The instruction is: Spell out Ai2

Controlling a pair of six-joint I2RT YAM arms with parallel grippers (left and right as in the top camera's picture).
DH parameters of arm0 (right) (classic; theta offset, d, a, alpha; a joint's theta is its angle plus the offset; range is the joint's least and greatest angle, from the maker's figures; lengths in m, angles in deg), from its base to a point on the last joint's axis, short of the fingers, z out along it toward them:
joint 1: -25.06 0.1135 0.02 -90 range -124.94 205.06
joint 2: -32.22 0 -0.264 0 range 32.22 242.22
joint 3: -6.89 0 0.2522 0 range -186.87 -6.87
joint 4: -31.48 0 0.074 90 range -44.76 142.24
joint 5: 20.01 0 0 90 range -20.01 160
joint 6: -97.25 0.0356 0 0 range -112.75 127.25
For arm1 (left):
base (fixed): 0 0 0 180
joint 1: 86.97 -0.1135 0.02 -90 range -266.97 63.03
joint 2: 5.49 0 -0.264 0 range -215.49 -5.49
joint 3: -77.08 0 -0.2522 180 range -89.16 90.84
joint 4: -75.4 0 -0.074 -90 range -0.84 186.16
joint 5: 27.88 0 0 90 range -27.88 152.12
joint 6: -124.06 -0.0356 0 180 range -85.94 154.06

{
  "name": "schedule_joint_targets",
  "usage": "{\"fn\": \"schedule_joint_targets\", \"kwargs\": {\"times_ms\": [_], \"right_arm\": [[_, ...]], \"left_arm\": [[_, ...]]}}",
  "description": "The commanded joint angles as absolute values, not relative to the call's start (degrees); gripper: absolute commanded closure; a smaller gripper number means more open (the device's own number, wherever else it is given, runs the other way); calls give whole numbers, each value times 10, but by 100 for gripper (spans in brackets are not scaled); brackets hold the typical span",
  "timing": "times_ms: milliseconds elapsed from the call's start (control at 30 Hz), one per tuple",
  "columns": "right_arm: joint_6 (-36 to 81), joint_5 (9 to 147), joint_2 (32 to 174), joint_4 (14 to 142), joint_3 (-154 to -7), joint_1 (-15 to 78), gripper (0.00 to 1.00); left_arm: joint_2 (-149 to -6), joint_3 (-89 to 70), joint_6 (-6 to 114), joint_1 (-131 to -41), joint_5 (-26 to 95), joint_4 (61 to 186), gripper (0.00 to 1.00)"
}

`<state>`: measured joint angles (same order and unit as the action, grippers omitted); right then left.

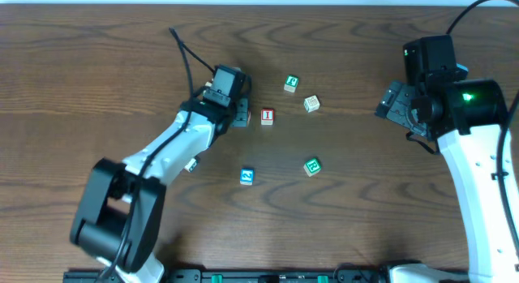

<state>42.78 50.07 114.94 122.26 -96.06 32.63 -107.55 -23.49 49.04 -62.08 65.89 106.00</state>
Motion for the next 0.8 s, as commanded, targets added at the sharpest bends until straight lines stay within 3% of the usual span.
{"fn": "schedule_joint_targets", "kwargs": {"times_ms": [0,767], "right_arm": [[423,492,1148,1224,-960,322,1],[423,492,1148,1224,-960,322,1]], "left_arm": [[-1068,-222,445,-623,748,1069,65],[-1161,-223,433,-626,695,1038,63]]}}
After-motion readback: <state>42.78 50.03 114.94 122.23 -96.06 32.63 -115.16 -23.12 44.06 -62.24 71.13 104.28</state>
